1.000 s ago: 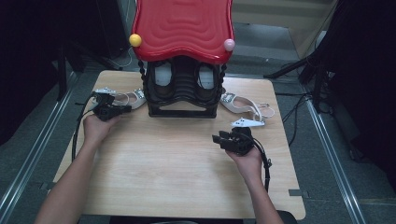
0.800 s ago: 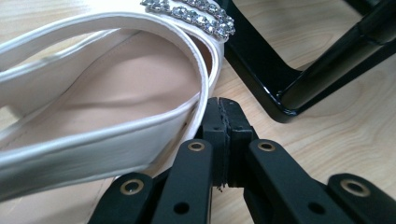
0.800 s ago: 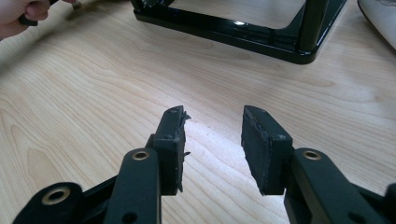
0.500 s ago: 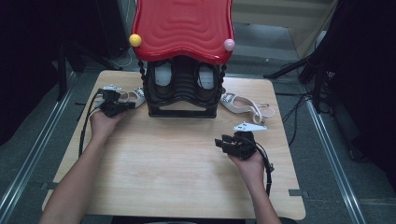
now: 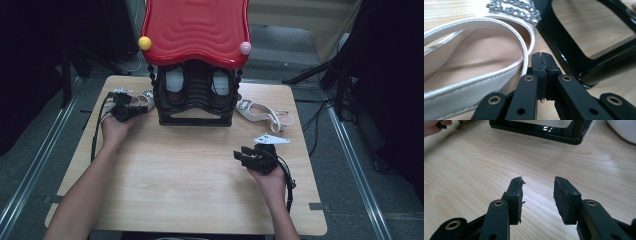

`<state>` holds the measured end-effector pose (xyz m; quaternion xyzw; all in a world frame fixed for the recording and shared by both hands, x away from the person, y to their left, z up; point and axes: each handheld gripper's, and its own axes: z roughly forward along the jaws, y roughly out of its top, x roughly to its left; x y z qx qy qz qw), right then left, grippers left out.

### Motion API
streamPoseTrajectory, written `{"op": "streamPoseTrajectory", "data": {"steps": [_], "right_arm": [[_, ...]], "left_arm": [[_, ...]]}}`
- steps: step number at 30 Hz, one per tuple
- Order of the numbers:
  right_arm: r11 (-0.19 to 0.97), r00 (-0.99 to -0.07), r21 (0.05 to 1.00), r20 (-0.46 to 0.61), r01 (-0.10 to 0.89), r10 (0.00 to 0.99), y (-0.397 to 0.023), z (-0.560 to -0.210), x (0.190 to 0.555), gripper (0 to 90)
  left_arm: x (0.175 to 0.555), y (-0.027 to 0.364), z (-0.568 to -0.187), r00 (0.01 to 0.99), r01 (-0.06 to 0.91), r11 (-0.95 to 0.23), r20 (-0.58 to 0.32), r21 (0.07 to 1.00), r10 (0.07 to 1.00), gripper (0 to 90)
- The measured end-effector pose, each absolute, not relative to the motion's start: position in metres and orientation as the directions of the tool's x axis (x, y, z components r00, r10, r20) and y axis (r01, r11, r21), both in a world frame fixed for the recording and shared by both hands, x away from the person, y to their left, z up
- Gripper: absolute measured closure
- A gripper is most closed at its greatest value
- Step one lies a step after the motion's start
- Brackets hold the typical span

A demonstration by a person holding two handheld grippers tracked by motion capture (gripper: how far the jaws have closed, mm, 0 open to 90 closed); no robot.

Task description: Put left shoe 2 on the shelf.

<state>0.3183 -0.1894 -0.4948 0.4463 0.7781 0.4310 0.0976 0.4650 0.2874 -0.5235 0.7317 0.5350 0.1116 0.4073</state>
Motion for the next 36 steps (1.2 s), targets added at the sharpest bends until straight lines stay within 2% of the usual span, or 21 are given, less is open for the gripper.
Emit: {"op": "streamPoseTrajectory", "data": {"steps": [4, 15, 36], "right_arm": [[0.234, -0.584, 0.757, 0.229, 0.609, 0.779, -0.19, -0.495, 0.319, 59.9], [0.219, -0.58, 0.767, 0.232, 0.603, 0.781, -0.193, -0.495, 0.327, 59.4], [0.244, -0.614, 0.763, 0.241, 0.599, 0.752, -0.178, -0.493, 0.351, 59.4]], "left_arm": [[0.459, 0.288, -0.517, 0.424, 0.708, -0.109, -0.297, 0.698, 0.856, 87.4], [0.432, 0.296, -0.502, 0.469, 0.702, -0.149, -0.295, 0.696, 0.832, 88.0], [0.383, 0.341, -0.497, 0.406, 0.705, -0.083, -0.305, 0.704, 0.862, 89.1]]}}
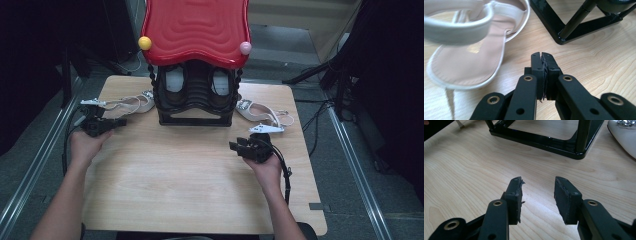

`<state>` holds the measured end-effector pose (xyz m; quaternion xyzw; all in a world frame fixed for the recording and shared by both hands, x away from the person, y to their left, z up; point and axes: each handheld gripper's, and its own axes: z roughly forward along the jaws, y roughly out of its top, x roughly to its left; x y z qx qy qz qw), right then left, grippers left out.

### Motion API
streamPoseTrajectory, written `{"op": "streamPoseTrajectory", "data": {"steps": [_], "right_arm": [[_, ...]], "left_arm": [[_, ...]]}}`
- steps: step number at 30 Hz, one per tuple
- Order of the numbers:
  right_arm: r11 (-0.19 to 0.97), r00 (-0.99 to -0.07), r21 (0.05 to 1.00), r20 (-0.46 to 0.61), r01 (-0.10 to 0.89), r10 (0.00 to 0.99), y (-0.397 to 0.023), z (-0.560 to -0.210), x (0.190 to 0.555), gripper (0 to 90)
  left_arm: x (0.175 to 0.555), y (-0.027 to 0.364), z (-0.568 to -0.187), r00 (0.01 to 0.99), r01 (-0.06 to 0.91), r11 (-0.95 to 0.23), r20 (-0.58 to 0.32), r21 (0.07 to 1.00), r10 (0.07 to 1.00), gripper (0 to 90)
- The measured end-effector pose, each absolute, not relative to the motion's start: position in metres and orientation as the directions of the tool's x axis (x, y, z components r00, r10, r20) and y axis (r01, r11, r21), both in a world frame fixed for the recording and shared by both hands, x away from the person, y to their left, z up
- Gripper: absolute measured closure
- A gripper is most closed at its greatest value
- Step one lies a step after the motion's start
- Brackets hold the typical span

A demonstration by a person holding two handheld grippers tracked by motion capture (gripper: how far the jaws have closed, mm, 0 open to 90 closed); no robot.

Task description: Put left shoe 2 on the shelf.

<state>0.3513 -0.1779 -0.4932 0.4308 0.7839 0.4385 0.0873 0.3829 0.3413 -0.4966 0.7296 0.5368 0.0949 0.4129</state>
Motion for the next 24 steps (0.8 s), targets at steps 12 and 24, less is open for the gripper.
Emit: {"op": "streamPoseTrajectory", "data": {"steps": [12, 24], "right_arm": [[0.25, -0.623, 0.762, 0.245, 0.598, 0.743, -0.173, -0.494, 0.358, 59.5], [0.265, -0.631, 0.759, 0.237, 0.595, 0.738, -0.169, -0.495, 0.358, 59.5]], "left_arm": [[0.371, 0.367, -0.502, 0.364, 0.713, -0.068, -0.285, 0.698, 0.887, 89.1], [0.381, 0.391, -0.52, 0.285, 0.736, -0.035, -0.262, 0.676, 0.922, 89.1]]}}
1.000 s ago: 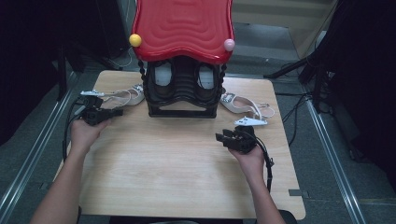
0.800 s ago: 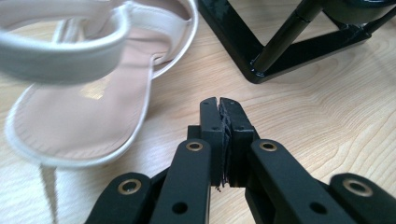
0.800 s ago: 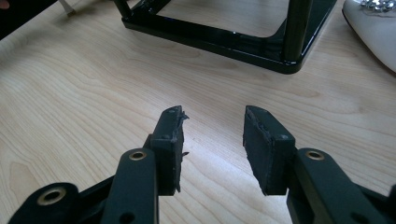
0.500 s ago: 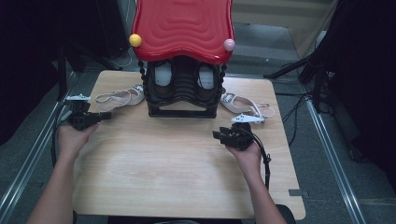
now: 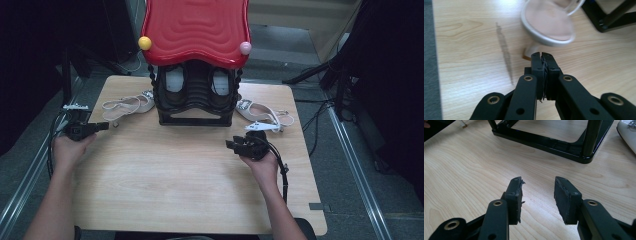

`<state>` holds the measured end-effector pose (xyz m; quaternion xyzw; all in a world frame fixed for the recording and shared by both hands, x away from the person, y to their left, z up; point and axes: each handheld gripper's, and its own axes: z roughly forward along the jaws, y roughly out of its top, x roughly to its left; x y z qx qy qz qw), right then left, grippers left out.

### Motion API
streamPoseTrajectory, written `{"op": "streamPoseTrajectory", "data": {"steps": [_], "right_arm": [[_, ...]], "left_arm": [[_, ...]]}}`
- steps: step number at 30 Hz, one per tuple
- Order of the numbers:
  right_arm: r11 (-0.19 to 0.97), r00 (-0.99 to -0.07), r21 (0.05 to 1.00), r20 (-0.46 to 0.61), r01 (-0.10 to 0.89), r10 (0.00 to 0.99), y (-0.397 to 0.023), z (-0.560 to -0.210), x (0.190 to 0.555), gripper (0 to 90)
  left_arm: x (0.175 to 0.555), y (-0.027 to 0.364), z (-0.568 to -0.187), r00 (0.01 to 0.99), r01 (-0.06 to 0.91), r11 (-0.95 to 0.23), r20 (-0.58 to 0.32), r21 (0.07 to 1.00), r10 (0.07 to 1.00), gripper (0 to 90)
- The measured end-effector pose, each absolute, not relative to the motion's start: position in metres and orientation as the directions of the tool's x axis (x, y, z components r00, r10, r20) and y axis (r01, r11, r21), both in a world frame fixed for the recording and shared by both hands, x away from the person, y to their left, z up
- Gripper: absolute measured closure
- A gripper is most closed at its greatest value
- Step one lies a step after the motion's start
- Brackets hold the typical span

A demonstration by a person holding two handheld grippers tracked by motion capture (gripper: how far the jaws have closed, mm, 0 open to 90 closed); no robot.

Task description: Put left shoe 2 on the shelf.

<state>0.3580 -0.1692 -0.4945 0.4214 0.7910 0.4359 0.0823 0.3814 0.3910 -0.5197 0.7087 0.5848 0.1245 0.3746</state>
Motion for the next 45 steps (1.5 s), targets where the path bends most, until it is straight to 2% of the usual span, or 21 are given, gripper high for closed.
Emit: {"op": "streamPoseTrajectory", "data": {"steps": [14, 32, 38, 40, 44, 45], "right_arm": [[0.263, -0.617, 0.75, 0.236, 0.607, 0.751, -0.176, -0.496, 0.351, 59.1], [0.259, -0.611, 0.749, 0.236, 0.61, 0.756, -0.178, -0.496, 0.35, 58.8], [0.261, -0.612, 0.749, 0.234, 0.608, 0.755, -0.177, -0.496, 0.35, 58.8], [0.262, -0.613, 0.75, 0.233, 0.607, 0.755, -0.178, -0.495, 0.35, 58.8], [0.262, -0.613, 0.751, 0.231, 0.606, 0.756, -0.178, -0.496, 0.35, 58.8], [0.263, -0.613, 0.75, 0.231, 0.607, 0.756, -0.178, -0.495, 0.35, 58.8]], "left_arm": [[0.404, 0.388, -0.532, 0.256, 0.745, -0.012, -0.27, 0.666, 0.928, 88.9], [0.404, 0.358, -0.528, 0.33, 0.759, -0.059, -0.306, 0.648, 0.893, 86.9], [0.404, 0.346, -0.525, 0.33, 0.761, -0.034, -0.34, 0.648, 0.881, 86.8], [0.404, 0.342, -0.522, 0.33, 0.765, -0.024, -0.359, 0.644, 0.873, 85.2], [0.405, 0.335, -0.523, 0.326, 0.772, -0.046, -0.334, 0.634, 0.884, 81.2], [0.406, 0.335, -0.523, 0.316, 0.779, -0.042, -0.334, 0.625, 0.888, 75.2]]}}
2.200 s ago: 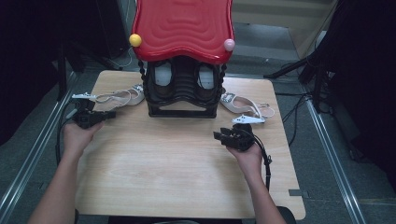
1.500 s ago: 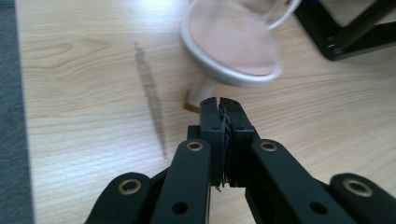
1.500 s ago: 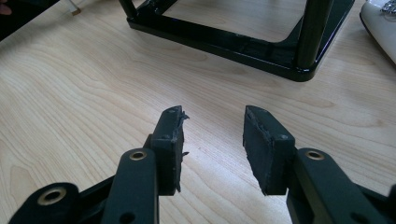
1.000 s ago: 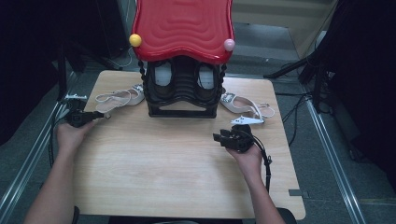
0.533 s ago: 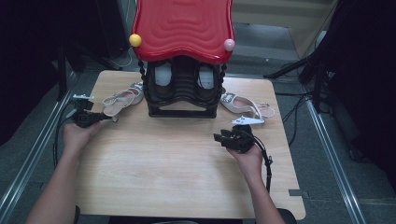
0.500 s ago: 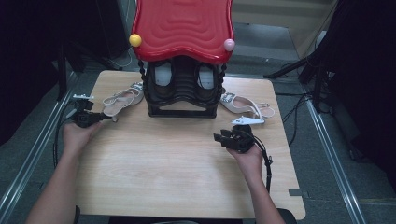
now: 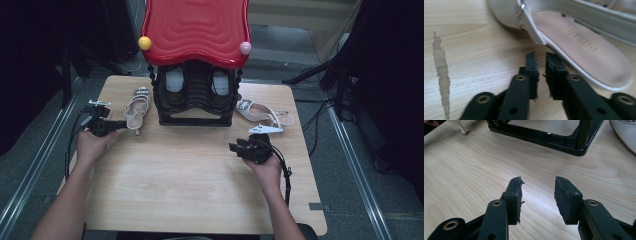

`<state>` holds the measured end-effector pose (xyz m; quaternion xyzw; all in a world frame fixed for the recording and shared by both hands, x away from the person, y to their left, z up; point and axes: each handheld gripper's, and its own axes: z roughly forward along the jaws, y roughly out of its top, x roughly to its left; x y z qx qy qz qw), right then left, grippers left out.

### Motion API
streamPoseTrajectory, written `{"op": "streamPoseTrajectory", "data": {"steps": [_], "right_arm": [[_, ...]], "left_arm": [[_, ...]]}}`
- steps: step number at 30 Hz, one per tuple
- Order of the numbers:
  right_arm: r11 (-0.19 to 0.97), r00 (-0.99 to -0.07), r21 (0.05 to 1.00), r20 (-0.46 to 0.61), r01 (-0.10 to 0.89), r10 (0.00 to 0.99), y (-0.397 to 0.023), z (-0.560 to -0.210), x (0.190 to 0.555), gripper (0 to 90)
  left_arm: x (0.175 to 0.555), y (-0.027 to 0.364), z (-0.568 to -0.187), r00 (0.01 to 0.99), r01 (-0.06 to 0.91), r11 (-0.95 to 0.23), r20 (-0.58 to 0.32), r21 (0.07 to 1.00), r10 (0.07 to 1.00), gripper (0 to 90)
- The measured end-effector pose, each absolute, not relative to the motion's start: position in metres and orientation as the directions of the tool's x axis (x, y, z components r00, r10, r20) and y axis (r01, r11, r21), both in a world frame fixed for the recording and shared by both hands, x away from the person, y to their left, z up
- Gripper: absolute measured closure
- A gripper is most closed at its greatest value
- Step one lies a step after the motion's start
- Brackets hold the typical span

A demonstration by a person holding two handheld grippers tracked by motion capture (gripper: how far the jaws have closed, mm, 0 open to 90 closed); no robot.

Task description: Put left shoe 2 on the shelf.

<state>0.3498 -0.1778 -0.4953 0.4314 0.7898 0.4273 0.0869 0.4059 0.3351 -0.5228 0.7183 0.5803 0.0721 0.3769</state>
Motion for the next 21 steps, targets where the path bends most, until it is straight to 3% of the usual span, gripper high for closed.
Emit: {"op": "streamPoseTrajectory", "data": {"steps": [5, 12, 21], "right_arm": [[0.264, -0.614, 0.751, 0.228, 0.605, 0.756, -0.178, -0.495, 0.35, 58.8], [0.268, -0.616, 0.749, 0.227, 0.605, 0.755, -0.177, -0.495, 0.35, 58.7], [0.268, -0.616, 0.752, 0.224, 0.602, 0.756, -0.177, -0.496, 0.351, 57.0]], "left_arm": [[0.406, 0.338, -0.521, 0.306, 0.78, -0.061, -0.294, 0.622, 0.905, 62.4], [0.406, 0.348, -0.518, 0.28, 0.785, -0.024, -0.319, 0.619, 0.905, 48.1], [0.404, 0.359, -0.506, 0.255, 0.774, 0.026, -0.349, 0.633, 0.902, 43.4]]}}
